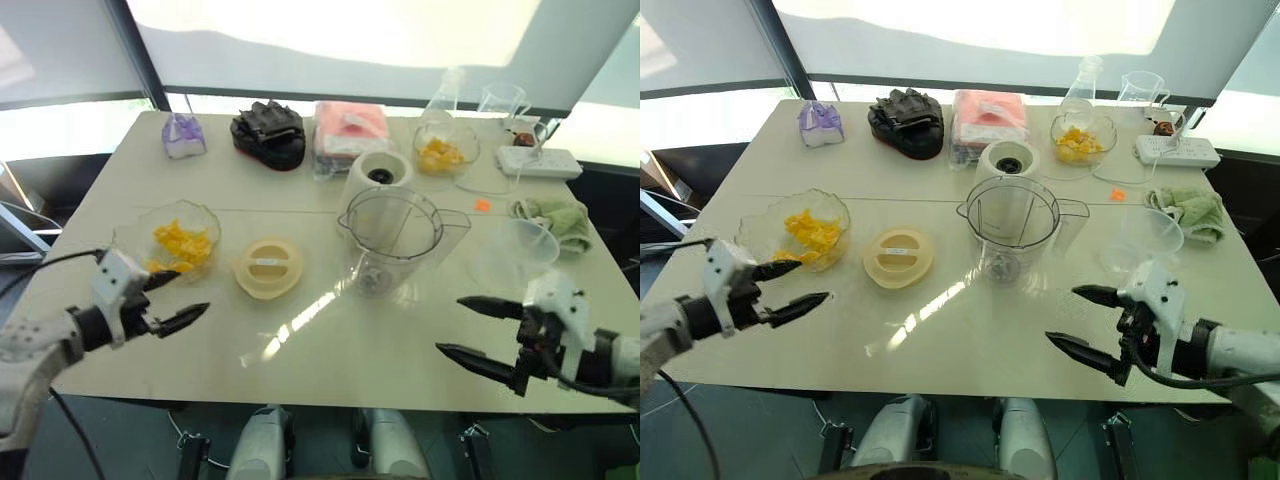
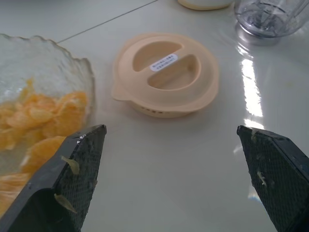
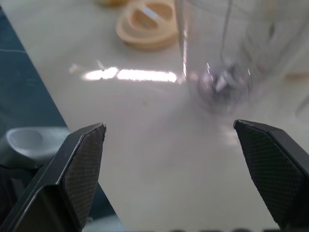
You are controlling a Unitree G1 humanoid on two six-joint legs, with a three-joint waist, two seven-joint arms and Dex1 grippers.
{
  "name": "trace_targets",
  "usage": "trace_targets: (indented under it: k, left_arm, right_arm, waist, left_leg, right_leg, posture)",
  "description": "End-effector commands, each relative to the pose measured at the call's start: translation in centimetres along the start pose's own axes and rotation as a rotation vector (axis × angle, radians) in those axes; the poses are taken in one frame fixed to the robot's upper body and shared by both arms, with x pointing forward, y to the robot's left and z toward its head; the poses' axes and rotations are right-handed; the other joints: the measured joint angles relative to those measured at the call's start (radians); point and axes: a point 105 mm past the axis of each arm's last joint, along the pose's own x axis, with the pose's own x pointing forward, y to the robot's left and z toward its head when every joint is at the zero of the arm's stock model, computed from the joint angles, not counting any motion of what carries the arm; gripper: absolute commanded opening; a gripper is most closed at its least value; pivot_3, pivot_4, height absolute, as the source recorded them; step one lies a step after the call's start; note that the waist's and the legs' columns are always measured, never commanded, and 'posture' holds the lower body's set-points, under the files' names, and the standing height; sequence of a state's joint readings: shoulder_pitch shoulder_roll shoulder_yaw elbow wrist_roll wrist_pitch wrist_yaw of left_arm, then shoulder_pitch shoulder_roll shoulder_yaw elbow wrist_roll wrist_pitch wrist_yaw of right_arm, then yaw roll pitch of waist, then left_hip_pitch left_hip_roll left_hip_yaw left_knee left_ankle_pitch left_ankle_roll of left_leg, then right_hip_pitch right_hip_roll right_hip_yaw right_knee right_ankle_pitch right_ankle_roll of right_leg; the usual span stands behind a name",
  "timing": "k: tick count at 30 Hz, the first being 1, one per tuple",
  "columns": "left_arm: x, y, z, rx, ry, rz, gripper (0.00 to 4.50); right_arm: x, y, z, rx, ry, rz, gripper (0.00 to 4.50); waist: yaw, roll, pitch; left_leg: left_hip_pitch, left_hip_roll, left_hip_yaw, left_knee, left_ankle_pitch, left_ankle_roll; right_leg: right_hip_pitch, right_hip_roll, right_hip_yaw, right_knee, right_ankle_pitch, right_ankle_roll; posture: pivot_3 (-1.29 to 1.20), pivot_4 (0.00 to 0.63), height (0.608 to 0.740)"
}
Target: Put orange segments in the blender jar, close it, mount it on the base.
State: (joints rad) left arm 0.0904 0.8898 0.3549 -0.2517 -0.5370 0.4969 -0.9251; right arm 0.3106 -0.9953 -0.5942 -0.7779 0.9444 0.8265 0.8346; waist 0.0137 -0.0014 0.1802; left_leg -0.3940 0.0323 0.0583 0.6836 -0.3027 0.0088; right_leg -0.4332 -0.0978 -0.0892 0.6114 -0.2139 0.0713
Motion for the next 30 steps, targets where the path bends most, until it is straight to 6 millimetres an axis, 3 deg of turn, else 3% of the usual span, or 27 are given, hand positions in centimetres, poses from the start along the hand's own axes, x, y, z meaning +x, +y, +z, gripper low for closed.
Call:
trace_targets:
  k: [1, 5, 9, 13, 19, 25, 30]
  left_arm:
    - [-0.7, 2.1, 2.9, 0.063, -0.036, 0.02, 4.5]
    - [-0.5, 5.6, 3.8, 0.135, -0.041, 0.134, 4.5]
    - [0.9, 10.2, 3.2, 0.184, 0.003, 0.313, 4.5]
    - [3.6, 10.9, 1.6, 0.277, 0.103, 0.296, 4.5]
    - [6.0, 12.0, 0.3, 0.481, 0.229, 0.29, 4.5]
    - [7.0, 13.0, 0.6, 0.606, 0.282, 0.278, 4.5]
    - [8.4, 12.4, 0.5, 0.675, 0.326, 0.192, 4.5]
  right_arm:
    - [-1.2, 0.0, 2.5, -0.039, -0.022, 0.004, 4.47]
    - [-2.2, -1.0, 5.3, -0.082, -0.077, -0.039, 4.47]
    - [-2.8, -0.8, 8.9, -0.158, -0.161, -0.046, 4.47]
    - [-2.5, 0.1, 10.7, -0.171, -0.232, -0.022, 4.47]
    - [-1.6, 0.4, 11.1, -0.157, -0.269, -0.035, 4.47]
    - [-1.6, 0.3, 11.2, -0.147, -0.287, -0.065, 4.47]
    - [-1.5, 0.5, 11.3, -0.141, -0.3, -0.068, 4.47]
  waist:
    - [0.006, -0.002, 0.001]
    - [0.008, -0.002, 0.001]
    - [0.011, -0.002, 0.001]
    - [0.022, -0.003, 0.001]
    - [0.027, -0.011, 0.001]
    - [0.026, -0.012, 0.0]
    - [0.026, -0.014, 0.0]
  left_leg:
    - [0.0, 0.0, 0.0, 0.0, 0.0, 0.0]
    - [-0.004, -0.001, 0.001, 0.0, 0.0, 0.0]
    - [-0.007, -0.001, 0.002, 0.0, 0.0, 0.001]
    - [-0.008, -0.002, 0.004, 0.0, 0.0, 0.001]
    - [-0.011, 0.0, 0.007, 0.0, 0.001, 0.001]
    - [-0.011, 0.0, 0.008, 0.001, 0.001, 0.001]
    - [-0.011, 0.0, 0.009, 0.001, 0.001, 0.001]
  right_leg:
    - [0.0, 0.0, 0.0, 0.0, 0.0, 0.0]
    - [-0.001, -0.001, 0.0, -0.002, 0.002, -0.003]
    - [-0.004, 0.0, 0.0, -0.002, 0.003, -0.003]
    - [-0.005, 0.0, 0.0, -0.001, 0.005, 0.0]
    - [-0.007, 0.0, 0.0, 0.0, 0.006, 0.001]
    - [-0.007, -0.001, 0.0, -0.001, 0.006, 0.001]
    - [-0.007, -0.001, 0.0, 0.0, 0.007, 0.003]
  posture:
    - [0.0, 0.15, 0.74]
    - [0.0, 0.15, 0.74]
    - [0.0, 0.15, 0.74]
    - [0.0, 0.15, 0.74]
    - [0.0, 0.15, 0.74]
    - [0.0, 0.15, 0.74]
    - [0.0, 0.15, 0.74]
